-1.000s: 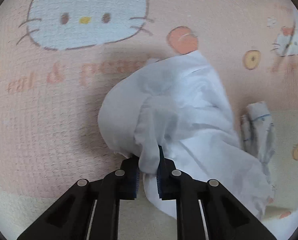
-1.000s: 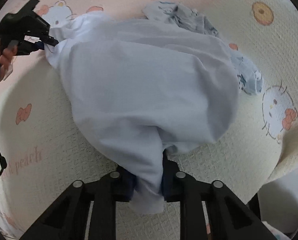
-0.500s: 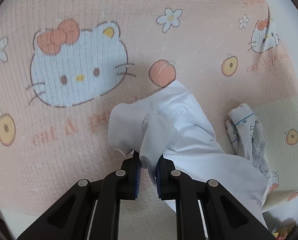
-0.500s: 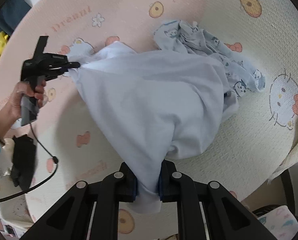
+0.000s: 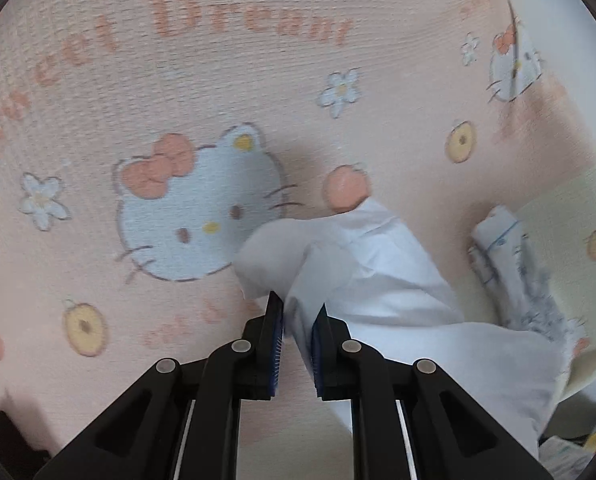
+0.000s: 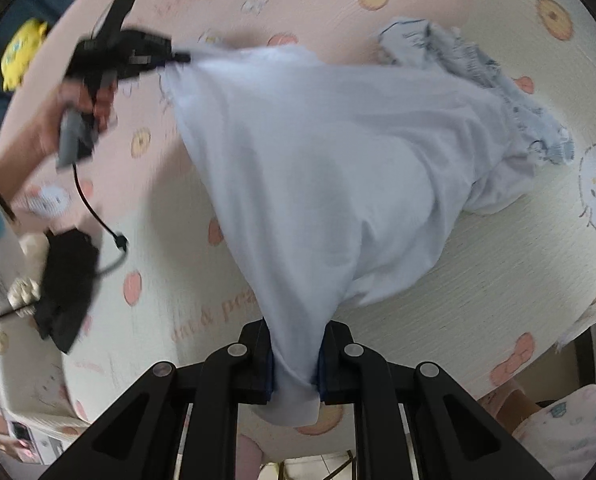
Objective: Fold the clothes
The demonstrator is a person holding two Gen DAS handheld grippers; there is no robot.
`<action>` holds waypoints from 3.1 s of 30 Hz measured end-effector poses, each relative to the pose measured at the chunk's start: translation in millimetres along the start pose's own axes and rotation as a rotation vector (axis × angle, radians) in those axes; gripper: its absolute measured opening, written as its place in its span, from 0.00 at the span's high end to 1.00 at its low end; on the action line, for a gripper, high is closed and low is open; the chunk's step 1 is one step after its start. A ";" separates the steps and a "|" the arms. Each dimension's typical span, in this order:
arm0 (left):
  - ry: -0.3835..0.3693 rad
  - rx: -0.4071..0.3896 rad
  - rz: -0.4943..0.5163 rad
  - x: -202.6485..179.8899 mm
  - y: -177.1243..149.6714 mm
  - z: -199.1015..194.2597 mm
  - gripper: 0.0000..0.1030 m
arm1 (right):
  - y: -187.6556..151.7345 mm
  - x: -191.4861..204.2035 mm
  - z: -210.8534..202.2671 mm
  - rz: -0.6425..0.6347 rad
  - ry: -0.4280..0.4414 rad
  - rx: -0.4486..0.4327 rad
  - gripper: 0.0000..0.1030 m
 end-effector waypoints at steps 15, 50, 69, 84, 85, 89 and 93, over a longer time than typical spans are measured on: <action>-0.083 0.017 -0.154 59.2 -23.4 1.9 0.90 | -41.5 62.5 59.2 -0.124 -0.024 0.156 0.87; -0.167 0.041 -0.233 55.7 -118.4 -45.3 0.30 | 31.4 36.7 -20.0 -0.360 -0.381 -0.068 0.37; -0.180 0.118 -0.360 86.4 -100.6 57.2 0.30 | 197.8 31.3 75.4 -0.421 -0.247 0.043 0.37; -0.238 0.083 -0.482 96.4 -87.8 72.1 0.30 | 290.5 12.5 130.9 -0.446 -0.212 0.089 0.37; -0.242 0.086 -0.486 96.9 -87.5 72.2 0.30 | 297.0 11.1 135.3 -0.439 -0.209 0.088 0.37; -0.255 0.093 -0.497 97.8 -88.6 69.9 0.30 | 321.1 5.3 151.2 -0.389 -0.168 0.095 0.37; -0.276 0.082 -0.560 104.3 -92.8 64.6 0.30 | 338.3 4.3 156.6 -0.331 -0.084 0.093 0.37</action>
Point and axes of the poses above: each gripper's, at about its wrist camera, not at the fingertips, and z roughly the way its jaws point, x to its left, y to its top, the point moved 9 cm from there along z, roughly the way its jaws point
